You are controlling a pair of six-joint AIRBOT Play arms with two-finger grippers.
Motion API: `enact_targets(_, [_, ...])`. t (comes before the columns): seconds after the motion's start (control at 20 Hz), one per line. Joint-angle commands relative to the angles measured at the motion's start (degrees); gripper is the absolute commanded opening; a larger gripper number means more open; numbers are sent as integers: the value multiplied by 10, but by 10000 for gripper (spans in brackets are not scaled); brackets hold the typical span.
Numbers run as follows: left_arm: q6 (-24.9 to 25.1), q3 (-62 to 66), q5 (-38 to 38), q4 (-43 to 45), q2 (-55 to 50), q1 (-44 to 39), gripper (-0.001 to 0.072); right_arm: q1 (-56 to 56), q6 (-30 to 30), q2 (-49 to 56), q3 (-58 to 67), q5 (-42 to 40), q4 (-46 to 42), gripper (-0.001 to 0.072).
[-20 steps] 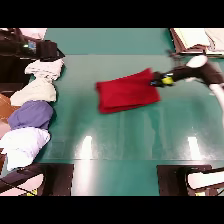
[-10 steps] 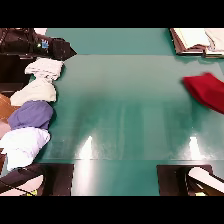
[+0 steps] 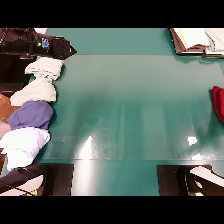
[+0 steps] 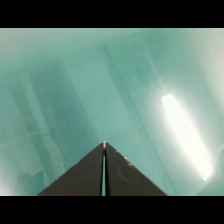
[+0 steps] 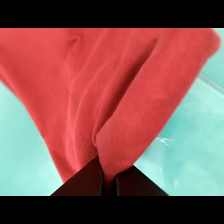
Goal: Fold the shirts.
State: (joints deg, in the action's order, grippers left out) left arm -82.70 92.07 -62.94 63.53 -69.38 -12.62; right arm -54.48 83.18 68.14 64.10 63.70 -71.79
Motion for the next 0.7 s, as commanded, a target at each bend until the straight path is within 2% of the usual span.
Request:
enact_targets(0.0, [0,0,0,-1,0,0,24,29,3,3,22,10,-30,15])
enact_targets(0.1, [0,0,-2,-1,0,0,24,58,4,3,31,20,-59,15])
enact_targets(0.3, [2,0,-6,0,0,0,25,75,70,3,32,55,-235,16])
enact_targets(0.5, [2,0,-6,0,0,0,25,55,70,3,33,53,-242,27])
enact_targets(0.55, [2,0,-6,0,0,0,24,49,70,3,33,53,-242,148])
enact_targets(0.6, [2,0,-6,0,0,0,25,42,70,3,33,53,-242,453])
enact_targets(0.65, [2,0,-6,0,0,0,25,36,71,3,33,53,-242,678])
